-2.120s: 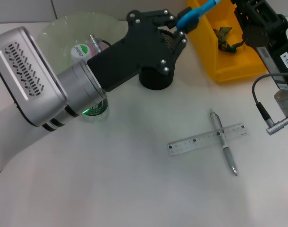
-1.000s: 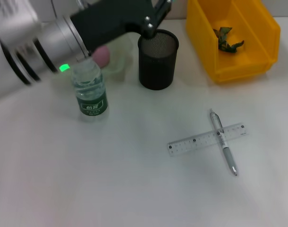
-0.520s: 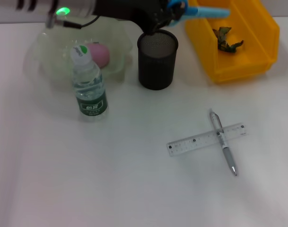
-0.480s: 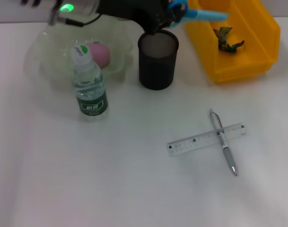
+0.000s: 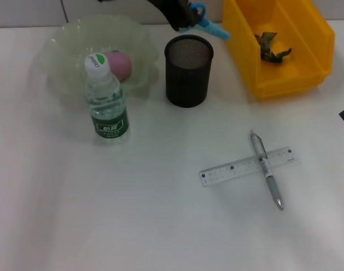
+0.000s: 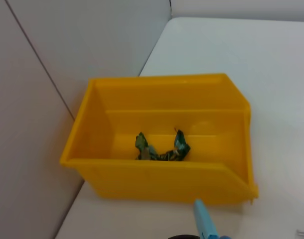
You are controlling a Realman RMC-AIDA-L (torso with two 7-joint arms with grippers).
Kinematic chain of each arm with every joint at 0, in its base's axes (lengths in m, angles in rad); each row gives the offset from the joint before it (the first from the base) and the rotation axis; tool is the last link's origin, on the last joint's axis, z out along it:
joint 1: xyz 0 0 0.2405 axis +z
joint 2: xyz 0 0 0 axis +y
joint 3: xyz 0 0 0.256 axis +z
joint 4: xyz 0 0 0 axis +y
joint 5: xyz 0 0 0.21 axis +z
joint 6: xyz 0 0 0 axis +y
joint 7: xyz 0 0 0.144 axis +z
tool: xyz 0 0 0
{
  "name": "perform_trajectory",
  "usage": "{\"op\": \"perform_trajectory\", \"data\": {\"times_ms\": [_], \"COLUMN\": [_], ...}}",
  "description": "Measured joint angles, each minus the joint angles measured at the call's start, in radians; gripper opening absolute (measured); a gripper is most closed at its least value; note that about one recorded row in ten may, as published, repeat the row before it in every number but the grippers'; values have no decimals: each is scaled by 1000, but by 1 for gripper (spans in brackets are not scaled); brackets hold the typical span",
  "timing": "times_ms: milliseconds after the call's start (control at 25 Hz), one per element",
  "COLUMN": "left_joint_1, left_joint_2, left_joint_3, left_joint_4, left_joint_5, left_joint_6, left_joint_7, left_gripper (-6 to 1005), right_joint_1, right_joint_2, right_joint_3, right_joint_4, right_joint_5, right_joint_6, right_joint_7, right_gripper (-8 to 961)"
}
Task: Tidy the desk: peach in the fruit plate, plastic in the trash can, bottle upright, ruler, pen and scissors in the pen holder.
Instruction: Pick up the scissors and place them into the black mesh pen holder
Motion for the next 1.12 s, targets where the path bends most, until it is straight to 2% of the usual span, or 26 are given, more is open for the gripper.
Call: {"op": "perform_trajectory", "data": {"times_ms": [80,400,520,680,840,1120], "left_joint_1": [-16,-65,-75,-112,-124,-123], "left_joint_2": [3,2,0,-1,-1,-2], "left_joint_3": [-39,-64,-61,-57,-62,-55], "left_joint_4": [22,21,-2,-118,-150,-154], "left_joint_5": [40,217,234,263,265,261], "left_joint_6": [47,95,90,52,40,-1], "left_joint_7": [4,-4,-5,-2,-4,-44], "left_gripper": [99,99,98,98,99,188], "right_joint_1": [0,8,12,15,13,10], "right_joint_2": [0,-1,-1,-1,0,1], "right_joint_3": [0,0,0,0,0,-1], "right_joint_4": [0,-3,-4,-1,-1,0], "right_joint_5": [-1,-15,-23,-29,-29,-29], "right_joint_6": [4,5,5,6,6,6], "right_joint_7": [-4,-4,-5,-7,-14,-17], "right_gripper": [696,695,694,693,692,691]}}
